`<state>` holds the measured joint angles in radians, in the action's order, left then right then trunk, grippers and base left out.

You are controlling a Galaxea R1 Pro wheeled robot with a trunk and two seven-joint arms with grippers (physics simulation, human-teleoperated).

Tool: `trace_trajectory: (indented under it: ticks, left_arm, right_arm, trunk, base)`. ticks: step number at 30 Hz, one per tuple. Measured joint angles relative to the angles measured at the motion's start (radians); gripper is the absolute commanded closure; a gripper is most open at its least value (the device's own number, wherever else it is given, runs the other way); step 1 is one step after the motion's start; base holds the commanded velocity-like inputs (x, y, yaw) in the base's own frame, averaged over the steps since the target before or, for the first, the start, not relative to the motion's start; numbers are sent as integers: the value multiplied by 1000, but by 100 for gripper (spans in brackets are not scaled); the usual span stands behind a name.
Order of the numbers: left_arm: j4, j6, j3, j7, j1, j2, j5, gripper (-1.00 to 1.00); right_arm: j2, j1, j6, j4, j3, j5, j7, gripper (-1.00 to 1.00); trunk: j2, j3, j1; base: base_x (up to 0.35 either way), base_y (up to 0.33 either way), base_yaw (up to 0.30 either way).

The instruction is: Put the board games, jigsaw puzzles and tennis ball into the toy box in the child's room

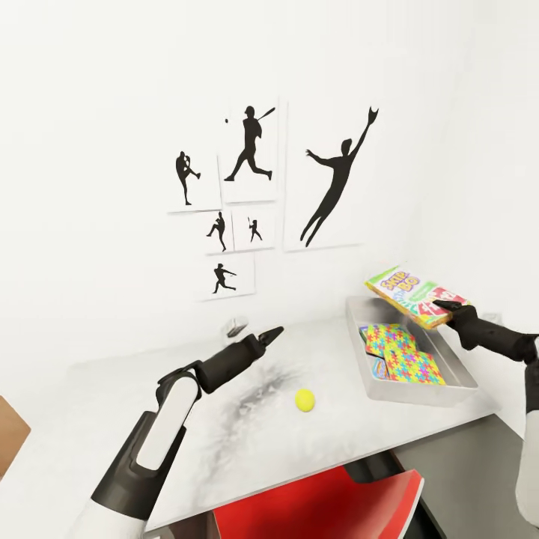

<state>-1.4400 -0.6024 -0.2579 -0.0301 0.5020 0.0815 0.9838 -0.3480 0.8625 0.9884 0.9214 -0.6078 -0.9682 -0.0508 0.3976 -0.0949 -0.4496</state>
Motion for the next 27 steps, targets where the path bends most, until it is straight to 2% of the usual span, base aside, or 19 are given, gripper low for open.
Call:
trace_trajectory:
  ticks: [1, 2, 3, 5, 9, 16, 27]
  left_arm:
    - [2, 0, 8, 3, 3, -2, 19, -100]
    - [2, 0, 8, 3, 3, -2, 20, -100]
    - [4, -1, 19, 4, 5, -4, 38, -100]
    - [6, -2, 43, 7, 8, -7, 66, -100]
    - [10, -3, 73, 9, 10, -11, 98, -100]
    - [14, -4, 89, 11, 12, -12, 114, -100]
    - [40, -5, 93, 19, 14, -13, 116, -100]
  right_arm:
    - [1, 30, -17, -66, 0, 0, -11, 100]
    - [1, 31, -17, -68, 0, 2, -11, 100]
    - [2, 58, -40, -124, 1, -9, -19, 100]
    - [3, 103, -96, -214, 3, 5, -31, 100]
    - [7, 150, -196, -316, 5, 1, -47, 100]
    - [14, 176, -258, -367, 4, -2, -60, 100]
    - [11, 186, -295, -385, -1, -3, -94, 100]
  trunk:
    - [0, 0, 0]
    - [0, 0, 0]
    - [0, 0, 0]
    - [0, 0, 0]
    - [0, 0, 0]
    - [0, 0, 0]
    - [0, 0, 0]
  base:
    - [0, 0, 0]
    - [0, 0, 0]
    - [0, 0, 0]
    - [0, 0, 0]
    - [0, 0, 0]
    - [0, 0, 0]
    - [0, 0, 0]
